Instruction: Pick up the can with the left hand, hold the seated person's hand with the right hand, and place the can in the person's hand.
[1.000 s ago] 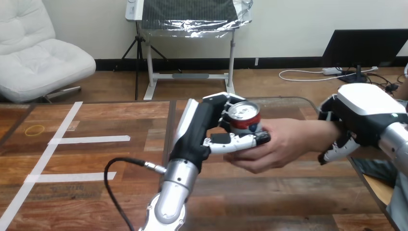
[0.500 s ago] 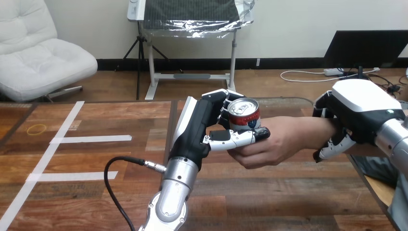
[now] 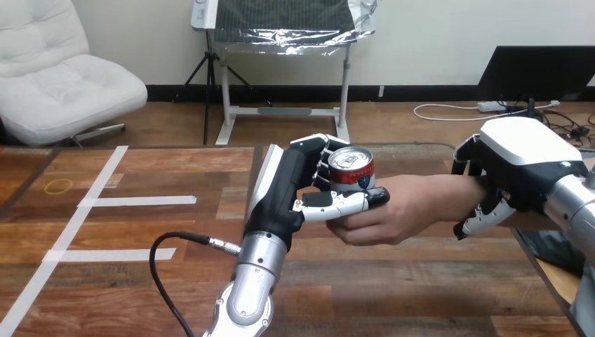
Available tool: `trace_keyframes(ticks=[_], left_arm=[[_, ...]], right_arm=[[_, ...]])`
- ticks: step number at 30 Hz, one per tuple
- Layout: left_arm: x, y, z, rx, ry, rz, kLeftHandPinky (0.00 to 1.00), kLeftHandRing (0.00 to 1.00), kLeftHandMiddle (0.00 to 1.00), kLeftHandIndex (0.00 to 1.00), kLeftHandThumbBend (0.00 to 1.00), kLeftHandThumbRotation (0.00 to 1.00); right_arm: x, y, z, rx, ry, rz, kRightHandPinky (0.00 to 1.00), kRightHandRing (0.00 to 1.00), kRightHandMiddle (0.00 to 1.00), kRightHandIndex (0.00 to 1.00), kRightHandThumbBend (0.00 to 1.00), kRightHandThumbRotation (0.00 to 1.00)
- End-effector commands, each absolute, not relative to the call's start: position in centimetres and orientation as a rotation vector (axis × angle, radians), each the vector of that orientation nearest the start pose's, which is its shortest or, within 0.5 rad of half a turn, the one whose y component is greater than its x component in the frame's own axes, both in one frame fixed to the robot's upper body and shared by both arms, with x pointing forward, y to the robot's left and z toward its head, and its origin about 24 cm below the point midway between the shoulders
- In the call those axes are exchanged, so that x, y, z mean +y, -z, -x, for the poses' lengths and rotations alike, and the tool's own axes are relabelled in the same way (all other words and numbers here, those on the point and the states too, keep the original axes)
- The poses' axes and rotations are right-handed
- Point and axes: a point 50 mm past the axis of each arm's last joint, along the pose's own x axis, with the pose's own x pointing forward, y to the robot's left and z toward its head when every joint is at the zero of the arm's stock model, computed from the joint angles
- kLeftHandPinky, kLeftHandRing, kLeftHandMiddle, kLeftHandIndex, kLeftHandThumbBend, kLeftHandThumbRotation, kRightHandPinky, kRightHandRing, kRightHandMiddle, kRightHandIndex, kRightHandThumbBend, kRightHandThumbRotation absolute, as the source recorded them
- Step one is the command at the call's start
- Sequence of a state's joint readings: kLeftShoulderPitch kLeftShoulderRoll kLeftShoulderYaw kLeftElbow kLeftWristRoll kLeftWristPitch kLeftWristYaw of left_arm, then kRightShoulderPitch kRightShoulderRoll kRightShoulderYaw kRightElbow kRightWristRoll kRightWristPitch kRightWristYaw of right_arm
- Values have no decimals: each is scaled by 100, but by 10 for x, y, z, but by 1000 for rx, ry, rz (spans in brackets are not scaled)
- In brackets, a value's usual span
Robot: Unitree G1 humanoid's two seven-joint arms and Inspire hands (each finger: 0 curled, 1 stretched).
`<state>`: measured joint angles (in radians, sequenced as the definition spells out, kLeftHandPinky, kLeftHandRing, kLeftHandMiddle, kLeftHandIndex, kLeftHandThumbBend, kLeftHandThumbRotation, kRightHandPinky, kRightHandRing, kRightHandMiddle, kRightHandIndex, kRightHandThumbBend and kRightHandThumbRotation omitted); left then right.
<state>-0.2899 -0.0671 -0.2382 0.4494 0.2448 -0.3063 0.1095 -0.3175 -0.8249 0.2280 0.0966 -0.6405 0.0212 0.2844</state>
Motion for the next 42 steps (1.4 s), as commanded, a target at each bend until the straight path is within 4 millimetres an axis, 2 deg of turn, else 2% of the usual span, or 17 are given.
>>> trace_keyframes(ticks=[1, 14, 20, 25, 29, 32, 33, 40, 42], left_arm=[[-11, -81, -284, -318, 437, -117, 38, 41, 45, 49, 56, 0], [-15, -77, -280, -315, 461, -115, 41, 43, 46, 50, 55, 0], [-14, -76, -280, -312, 469, -126, 41, 43, 46, 51, 55, 0], [-12, -75, -281, -312, 476, -136, 39, 42, 46, 51, 55, 0], [-10, -75, -282, -312, 487, -159, 38, 42, 47, 51, 56, 0], [-8, -74, -283, -300, 497, -179, 39, 45, 50, 53, 57, 2], [-7, -74, -283, -296, 500, -184, 42, 49, 54, 56, 58, 5], [6, -71, -284, -296, 493, -215, 51, 61, 64, 64, 63, 11], [15, -68, -285, -296, 484, -232, 56, 65, 67, 68, 65, 15]], right_arm=[[-251, -145, -308, 10, -186, 1512, 29, 37, 45, 49, 79, 0], [-250, -146, -305, 15, -189, 1532, 30, 39, 48, 51, 78, 0], [-251, -145, -304, 41, -200, 1587, 43, 53, 61, 60, 81, 0], [-251, -144, -304, 82, -205, 1622, 54, 66, 72, 72, 83, 0], [-251, -143, -302, 77, -209, 1628, 61, 72, 77, 77, 85, 0], [-252, -142, -301, 80, -212, 1632, 67, 77, 80, 79, 87, 0], [-252, -142, -301, 82, -213, 1632, 70, 79, 82, 81, 88, 1], [-255, -142, -297, 101, -220, 1634, 77, 85, 86, 84, 88, 2], [-256, -143, -294, 109, -223, 1638, 78, 86, 87, 85, 87, 3]])
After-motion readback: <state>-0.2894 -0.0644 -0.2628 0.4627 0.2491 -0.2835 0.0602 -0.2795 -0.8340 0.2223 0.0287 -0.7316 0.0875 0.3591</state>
